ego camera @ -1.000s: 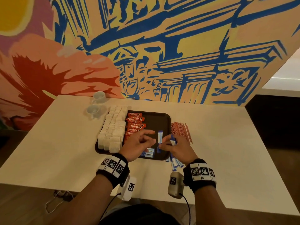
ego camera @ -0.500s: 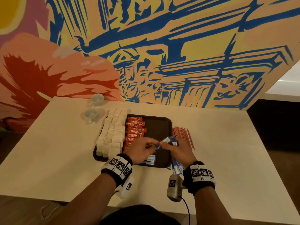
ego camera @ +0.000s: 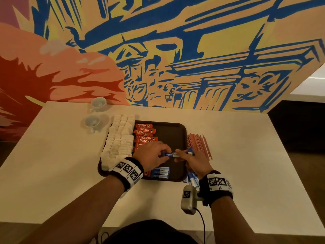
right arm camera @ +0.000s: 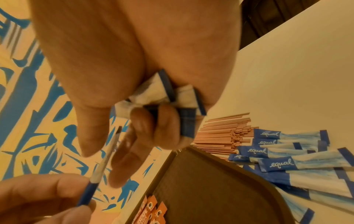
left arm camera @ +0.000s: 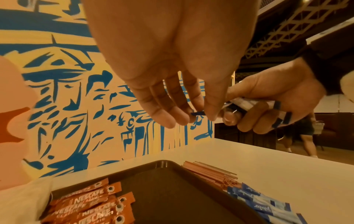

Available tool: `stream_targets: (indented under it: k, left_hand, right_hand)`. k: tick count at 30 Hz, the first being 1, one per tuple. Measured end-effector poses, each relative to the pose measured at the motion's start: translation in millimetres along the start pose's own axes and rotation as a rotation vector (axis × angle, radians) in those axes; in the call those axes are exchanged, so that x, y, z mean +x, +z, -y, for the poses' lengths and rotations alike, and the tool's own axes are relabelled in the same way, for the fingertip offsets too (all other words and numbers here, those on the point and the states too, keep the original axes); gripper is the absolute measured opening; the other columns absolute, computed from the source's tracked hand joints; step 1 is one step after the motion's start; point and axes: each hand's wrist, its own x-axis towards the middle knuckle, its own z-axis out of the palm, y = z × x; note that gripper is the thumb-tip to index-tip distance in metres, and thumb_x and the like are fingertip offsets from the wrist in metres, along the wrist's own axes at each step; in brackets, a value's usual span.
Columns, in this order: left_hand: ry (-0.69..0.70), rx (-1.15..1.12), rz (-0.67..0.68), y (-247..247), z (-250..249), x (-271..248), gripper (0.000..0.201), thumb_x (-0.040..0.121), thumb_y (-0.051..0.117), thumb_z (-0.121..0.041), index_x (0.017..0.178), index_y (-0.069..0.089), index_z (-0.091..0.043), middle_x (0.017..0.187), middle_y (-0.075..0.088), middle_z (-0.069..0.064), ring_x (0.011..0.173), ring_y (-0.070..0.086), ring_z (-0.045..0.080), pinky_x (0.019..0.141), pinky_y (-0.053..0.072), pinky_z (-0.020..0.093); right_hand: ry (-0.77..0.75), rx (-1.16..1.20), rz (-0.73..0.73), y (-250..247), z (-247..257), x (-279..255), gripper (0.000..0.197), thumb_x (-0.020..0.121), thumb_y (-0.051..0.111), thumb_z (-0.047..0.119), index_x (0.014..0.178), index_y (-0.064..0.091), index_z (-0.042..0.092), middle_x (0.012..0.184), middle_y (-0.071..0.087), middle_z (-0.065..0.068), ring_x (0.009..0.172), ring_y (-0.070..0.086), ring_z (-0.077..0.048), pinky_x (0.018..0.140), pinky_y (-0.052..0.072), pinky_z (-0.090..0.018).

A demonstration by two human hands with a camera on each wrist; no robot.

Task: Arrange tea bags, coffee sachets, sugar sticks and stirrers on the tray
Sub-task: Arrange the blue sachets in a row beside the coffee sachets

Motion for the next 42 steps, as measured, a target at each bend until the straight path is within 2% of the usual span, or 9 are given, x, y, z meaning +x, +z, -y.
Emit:
stream_targets:
  k: [4,7,9,18,21,25,29,35,42]
  left_hand:
    - [-0.067,0.035,-0.007,11,23,11,0.02,0.094,0.063,-0.037,0.114,0.064,-0.033,0.113,0.061,-0.013,0.098,0.055,0.006,0.088,0.051,0.029]
    - [-0.163,0.039,0.06,26,40,19,0.019,0.093,0.065,-0.039,0.111,0.064,-0.034,0.113,0.061,-0.011,0.099,0.056,0.008,0.089,0.052,0.032]
    - [-0.217,0.028,0.119,37,49,23,0.019,0.093,0.065,-0.039,0.111,0.066,-0.032,0.112,0.062,-0.01,0.099,0.057,0.01,0.089,0.052,0.034]
    - [-0.273,0.109,0.205,81,71,27,0.023,0.097,0.059,-0.033,0.119,0.066,-0.026,0.123,0.06,0.0,0.109,0.059,0.02,0.092,0.05,0.034]
    - [-0.258,0.13,0.236,89,74,28,0.026,0.098,0.059,-0.031,0.122,0.065,-0.026,0.126,0.058,0.001,0.112,0.058,0.022,0.094,0.049,0.035]
    - [-0.233,0.142,0.241,96,76,29,0.026,0.097,0.061,-0.031,0.121,0.066,-0.025,0.125,0.059,0.001,0.112,0.058,0.021,0.095,0.048,0.034]
    - [-0.217,0.169,0.259,101,78,32,0.024,0.098,0.059,-0.03,0.12,0.067,-0.023,0.123,0.06,0.001,0.111,0.058,0.022,0.097,0.049,0.035]
    - [-0.202,0.181,0.249,97,72,35,0.022,0.098,0.06,-0.025,0.119,0.066,-0.021,0.122,0.06,0.0,0.11,0.059,0.021,0.097,0.049,0.034]
    - [-0.195,-0.08,0.148,62,44,22,0.019,0.097,0.059,-0.026,0.114,0.069,-0.024,0.115,0.067,-0.005,0.105,0.063,0.014,0.091,0.051,0.027]
  right_hand:
    - [0.176,0.075,-0.063,0,-10,12,0.029,0.099,0.061,0.033,0.103,0.069,0.006,0.073,0.069,0.002,0.052,0.049,-0.008,0.052,0.037,-0.022]
    - [0.259,0.144,-0.058,-1,-16,16,0.022,0.104,0.049,0.019,0.113,0.063,0.006,0.094,0.068,-0.011,0.056,0.047,-0.011,0.048,0.038,-0.021]
    - [0.281,0.117,-0.042,0,-21,18,0.023,0.106,0.041,0.015,0.115,0.061,0.007,0.093,0.068,-0.01,0.056,0.047,-0.011,0.049,0.039,-0.022]
    - [0.254,0.075,-0.017,3,-33,15,0.031,0.111,0.035,0.031,0.116,0.059,0.012,0.08,0.066,-0.006,0.076,0.066,-0.021,0.075,0.057,-0.04]
    - [0.254,0.076,-0.019,2,-31,12,0.031,0.111,0.034,0.031,0.117,0.058,0.012,0.067,0.05,0.001,0.054,0.049,-0.012,0.056,0.046,-0.031]
    - [0.241,0.034,-0.04,0,-31,10,0.032,0.11,0.036,0.035,0.117,0.058,0.013,0.064,0.041,0.005,0.047,0.036,-0.006,0.044,0.033,-0.021]
    - [0.296,0.098,-0.053,2,-29,13,0.035,0.107,0.04,0.043,0.115,0.06,0.016,0.064,0.039,0.004,0.045,0.033,-0.006,0.042,0.029,-0.021]
    - [0.344,0.242,-0.037,4,-31,14,0.041,0.104,0.031,0.034,0.114,0.06,0.008,0.065,0.042,0.002,0.048,0.034,-0.01,0.043,0.027,-0.022]
    - [0.292,0.268,0.037,-1,-26,5,0.053,0.102,0.033,0.043,0.114,0.066,0.003,0.066,0.05,0.0,0.051,0.04,-0.012,0.044,0.03,-0.022]
